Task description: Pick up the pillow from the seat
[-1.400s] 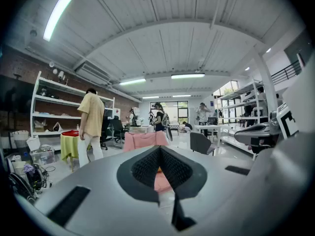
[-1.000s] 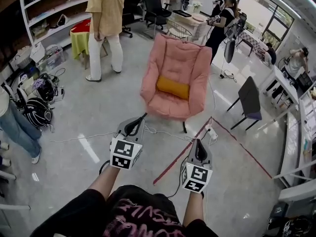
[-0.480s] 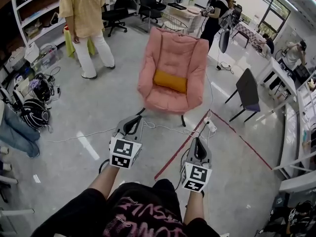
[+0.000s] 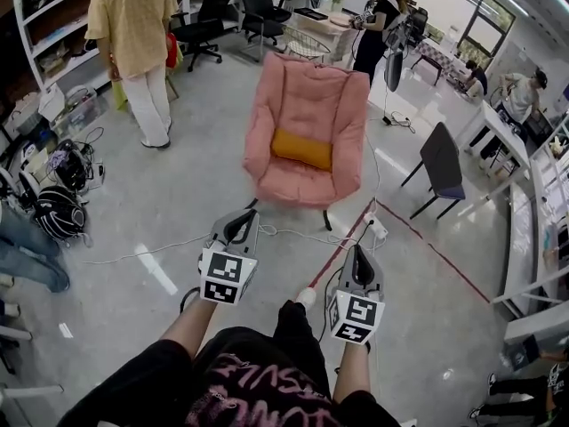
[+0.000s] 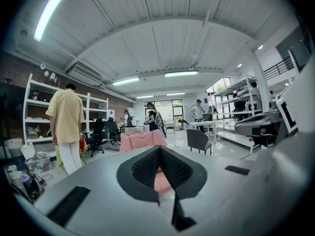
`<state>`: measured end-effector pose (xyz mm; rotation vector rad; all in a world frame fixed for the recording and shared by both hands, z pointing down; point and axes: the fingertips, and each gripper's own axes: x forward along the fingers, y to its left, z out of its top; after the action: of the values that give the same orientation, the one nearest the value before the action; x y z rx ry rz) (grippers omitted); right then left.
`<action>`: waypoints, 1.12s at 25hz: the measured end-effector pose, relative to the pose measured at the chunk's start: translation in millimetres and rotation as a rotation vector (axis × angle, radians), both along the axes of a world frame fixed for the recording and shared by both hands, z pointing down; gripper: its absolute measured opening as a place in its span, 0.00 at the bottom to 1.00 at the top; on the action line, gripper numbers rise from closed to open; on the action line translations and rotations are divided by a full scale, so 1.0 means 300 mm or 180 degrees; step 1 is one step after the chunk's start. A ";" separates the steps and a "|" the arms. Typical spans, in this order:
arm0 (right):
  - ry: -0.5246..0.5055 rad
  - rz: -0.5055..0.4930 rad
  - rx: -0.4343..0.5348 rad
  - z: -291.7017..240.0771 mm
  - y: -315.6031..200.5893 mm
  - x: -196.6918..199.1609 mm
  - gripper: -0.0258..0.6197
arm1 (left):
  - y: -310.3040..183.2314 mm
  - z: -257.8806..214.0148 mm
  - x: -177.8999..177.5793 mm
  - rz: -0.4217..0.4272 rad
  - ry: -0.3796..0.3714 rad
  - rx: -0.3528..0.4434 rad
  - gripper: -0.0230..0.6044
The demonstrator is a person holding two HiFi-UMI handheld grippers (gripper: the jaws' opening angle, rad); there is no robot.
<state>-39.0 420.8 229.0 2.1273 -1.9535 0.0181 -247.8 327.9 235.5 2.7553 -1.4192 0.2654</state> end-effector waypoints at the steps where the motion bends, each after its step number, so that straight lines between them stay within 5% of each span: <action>1: 0.0006 -0.0023 0.0003 0.004 -0.006 -0.004 0.07 | -0.004 0.001 -0.002 -0.0010 -0.0035 0.0048 0.05; 28: -0.0139 -0.0255 -0.0027 0.138 -0.475 0.225 0.07 | -0.410 0.143 0.214 -0.0150 -0.0259 -0.0099 0.05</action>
<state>28.6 278.4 270.4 2.0582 -2.0582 0.0584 -183.6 204.9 278.4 2.7116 -1.4828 0.3989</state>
